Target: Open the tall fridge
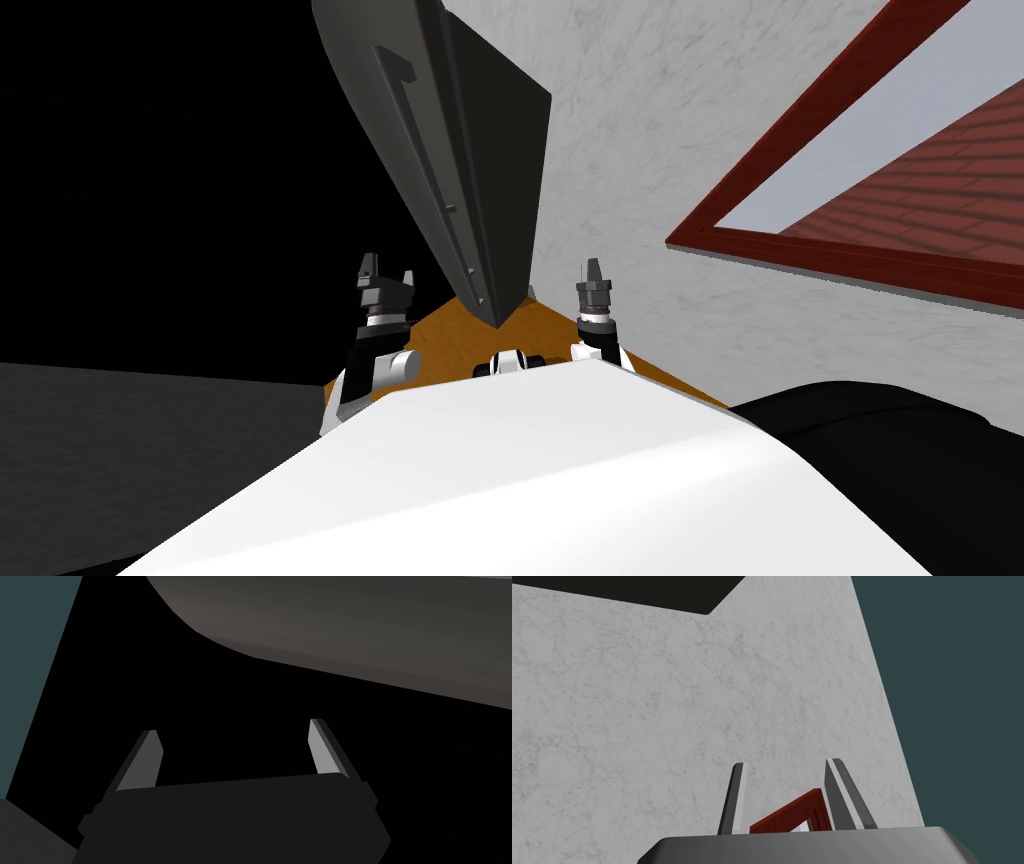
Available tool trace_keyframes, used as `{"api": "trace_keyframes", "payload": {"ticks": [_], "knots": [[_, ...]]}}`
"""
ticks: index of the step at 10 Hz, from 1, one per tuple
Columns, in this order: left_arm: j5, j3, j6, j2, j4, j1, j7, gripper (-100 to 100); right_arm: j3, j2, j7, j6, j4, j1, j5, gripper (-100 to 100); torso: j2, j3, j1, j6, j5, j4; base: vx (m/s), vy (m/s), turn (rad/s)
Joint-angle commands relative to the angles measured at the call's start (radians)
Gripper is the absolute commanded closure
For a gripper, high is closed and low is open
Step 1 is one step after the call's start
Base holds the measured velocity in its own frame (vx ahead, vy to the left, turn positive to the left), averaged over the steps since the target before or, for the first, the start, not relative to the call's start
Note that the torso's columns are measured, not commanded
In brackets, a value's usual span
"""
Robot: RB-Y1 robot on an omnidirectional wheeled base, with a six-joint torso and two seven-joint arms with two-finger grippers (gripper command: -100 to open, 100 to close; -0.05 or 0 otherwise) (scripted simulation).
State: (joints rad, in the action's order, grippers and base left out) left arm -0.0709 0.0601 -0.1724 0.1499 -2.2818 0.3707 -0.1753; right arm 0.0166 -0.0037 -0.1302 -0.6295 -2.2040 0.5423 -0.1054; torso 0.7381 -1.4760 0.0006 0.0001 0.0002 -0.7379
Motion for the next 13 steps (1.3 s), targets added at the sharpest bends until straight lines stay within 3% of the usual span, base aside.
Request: {"api": "trace_keyframes", "payload": {"ticks": [1,8,9,10,11,12,13], "knots": [[-0.017,0.011,0.062,0.006,-0.008,-0.027,-0.022,-100,0.000,0.000,0.000,0.000,0.000,0.000,0.000,0,-0.001,0.000,0.000,0.000,0.000,0.000,0.052,-0.032,0.043],[-0.083,0.055,0.259,0.023,-0.037,-0.143,-0.102,-100,0.000,0.000,0.000,0.000,0.000,0.000,0.000,0,0.000,0.000,0.000,0.000,0.000,0.000,0.058,-0.039,0.075],[-0.083,0.055,0.282,0.023,-0.037,-0.143,-0.102,-100,0.000,0.000,0.000,0.000,0.000,0.000,0.000,0,0.000,0.000,-0.001,0.000,0.000,0.000,0.054,-0.036,0.070],[-0.101,0.066,0.315,0.026,-0.044,-0.174,-0.123,-100,0.000,0.000,0.000,0.000,0.000,0.000,0.000,0,0.000,0.000,0.000,0.000,0.000,0.000,0.073,-0.047,0.094],[-0.101,0.066,0.341,0.026,-0.044,-0.174,-0.123,-100,0.000,0.000,0.000,0.000,0.000,0.000,0.000,0,-0.001,0.000,-0.001,0.000,0.000,0.000,0.063,-0.043,0.060],[-0.119,0.078,0.370,0.029,-0.051,-0.205,-0.144,-100,0.000,0.000,0.000,0.000,0.000,0.000,0.000,0,0.000,0.000,-0.001,0.000,0.000,0.000,0.078,-0.050,0.102],[-0.119,0.078,0.398,0.029,-0.051,-0.205,-0.144,-100,0.000,0.000,0.000,0.000,0.000,0.000,0.000,0,-0.001,0.000,-0.001,0.000,0.000,0.000,0.063,-0.044,0.079]]}}
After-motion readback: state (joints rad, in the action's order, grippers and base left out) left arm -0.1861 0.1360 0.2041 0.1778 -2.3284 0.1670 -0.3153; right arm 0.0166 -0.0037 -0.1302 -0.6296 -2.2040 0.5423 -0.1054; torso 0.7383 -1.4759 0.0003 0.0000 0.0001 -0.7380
